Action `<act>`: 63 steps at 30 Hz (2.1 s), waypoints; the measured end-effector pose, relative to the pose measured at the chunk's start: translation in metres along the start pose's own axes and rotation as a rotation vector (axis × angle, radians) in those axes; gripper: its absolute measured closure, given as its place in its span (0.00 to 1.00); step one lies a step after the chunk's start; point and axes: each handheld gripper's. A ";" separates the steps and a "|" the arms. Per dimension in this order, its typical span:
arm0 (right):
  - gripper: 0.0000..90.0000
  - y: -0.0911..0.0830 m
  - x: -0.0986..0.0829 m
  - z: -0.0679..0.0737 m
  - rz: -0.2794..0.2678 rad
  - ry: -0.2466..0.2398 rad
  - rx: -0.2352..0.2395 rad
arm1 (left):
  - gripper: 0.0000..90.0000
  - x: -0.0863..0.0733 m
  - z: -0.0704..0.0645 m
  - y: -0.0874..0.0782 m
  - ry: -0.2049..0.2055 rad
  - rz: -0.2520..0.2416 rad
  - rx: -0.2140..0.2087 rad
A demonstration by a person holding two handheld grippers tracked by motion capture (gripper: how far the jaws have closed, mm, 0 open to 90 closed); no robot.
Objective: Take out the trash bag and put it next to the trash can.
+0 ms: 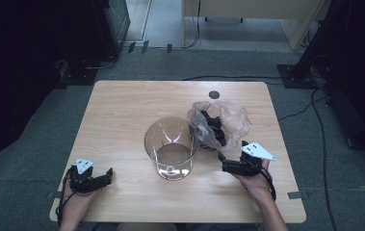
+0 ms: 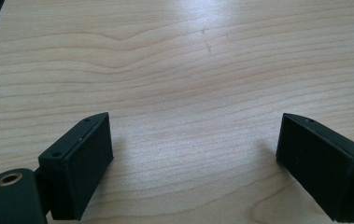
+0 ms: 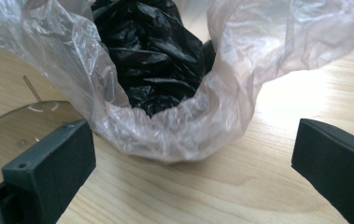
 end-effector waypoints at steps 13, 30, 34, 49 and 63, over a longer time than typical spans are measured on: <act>0.00 -0.021 -0.019 -0.019 0.044 0.019 -0.047 | 0.12 0.000 0.000 0.000 0.000 0.000 0.000; 0.00 -0.048 -0.046 -0.054 0.144 0.082 -0.196 | 0.11 0.000 0.000 0.000 0.000 0.000 0.000; 0.00 -0.054 -0.049 -0.059 0.157 0.094 -0.216 | 0.11 0.000 0.000 0.000 0.000 0.000 0.000; 0.00 -0.072 -0.060 -0.071 0.255 0.160 -0.272 | 0.11 0.000 0.000 0.000 0.000 0.000 0.000; 0.00 -0.083 -0.068 -0.073 0.315 0.152 -0.295 | 0.11 0.000 0.000 0.000 0.000 0.000 0.000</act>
Point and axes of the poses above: each handheld gripper's, and its own axes: y roughly forward along the jaws, x roughly out of its top, z roughly to its left, and after that the axes turned 9 degrees about x, right-handed
